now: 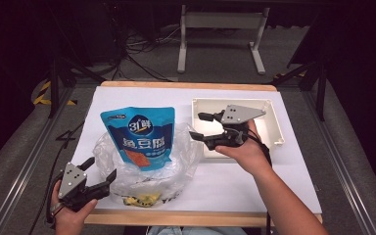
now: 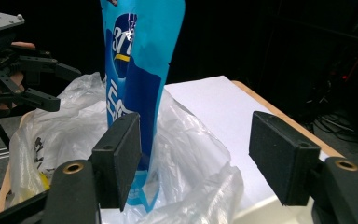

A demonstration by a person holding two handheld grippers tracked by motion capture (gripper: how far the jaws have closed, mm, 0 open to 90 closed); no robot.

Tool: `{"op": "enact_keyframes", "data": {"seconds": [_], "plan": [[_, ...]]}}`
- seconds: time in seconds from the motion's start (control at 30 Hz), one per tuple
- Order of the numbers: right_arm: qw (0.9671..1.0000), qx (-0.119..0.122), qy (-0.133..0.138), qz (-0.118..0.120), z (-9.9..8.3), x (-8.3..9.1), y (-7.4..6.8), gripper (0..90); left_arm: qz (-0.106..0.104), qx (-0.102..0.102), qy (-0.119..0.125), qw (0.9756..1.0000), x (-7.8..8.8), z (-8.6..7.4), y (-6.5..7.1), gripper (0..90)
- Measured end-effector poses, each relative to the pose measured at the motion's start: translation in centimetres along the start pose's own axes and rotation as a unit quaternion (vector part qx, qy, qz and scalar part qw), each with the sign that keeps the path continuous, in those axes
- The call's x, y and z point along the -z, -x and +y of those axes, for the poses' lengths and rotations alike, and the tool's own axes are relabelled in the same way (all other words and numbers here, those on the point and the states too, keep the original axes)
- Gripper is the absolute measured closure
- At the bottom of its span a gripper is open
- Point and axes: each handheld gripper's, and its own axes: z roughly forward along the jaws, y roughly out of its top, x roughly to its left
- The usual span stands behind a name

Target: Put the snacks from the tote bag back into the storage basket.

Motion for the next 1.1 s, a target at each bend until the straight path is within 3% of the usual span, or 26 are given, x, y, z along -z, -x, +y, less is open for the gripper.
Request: {"op": "enact_keyframes", "data": {"seconds": [0.13, 0.43, 1.1], "plan": [[0.9997, -0.007, -0.008, 0.021, 0.2, -1.3, -0.1, 36.7, 0.000, -0.001, 0.000, 1.0000, 0.0, 0.0, -0.1, 19.9], [0.9988, 0.003, -0.027, 0.040, -0.4, -4.5, -0.3, 33.9, 0.001, 0.000, 0.001, 1.0000, 0.0, -0.1, -0.3, 20.0], [0.9958, 0.007, -0.027, 0.087, -1.7, -9.6, -2.2, 32.2, -0.002, 0.000, -0.002, 1.0000, 0.0, -0.1, -0.3, 20.0]]}}
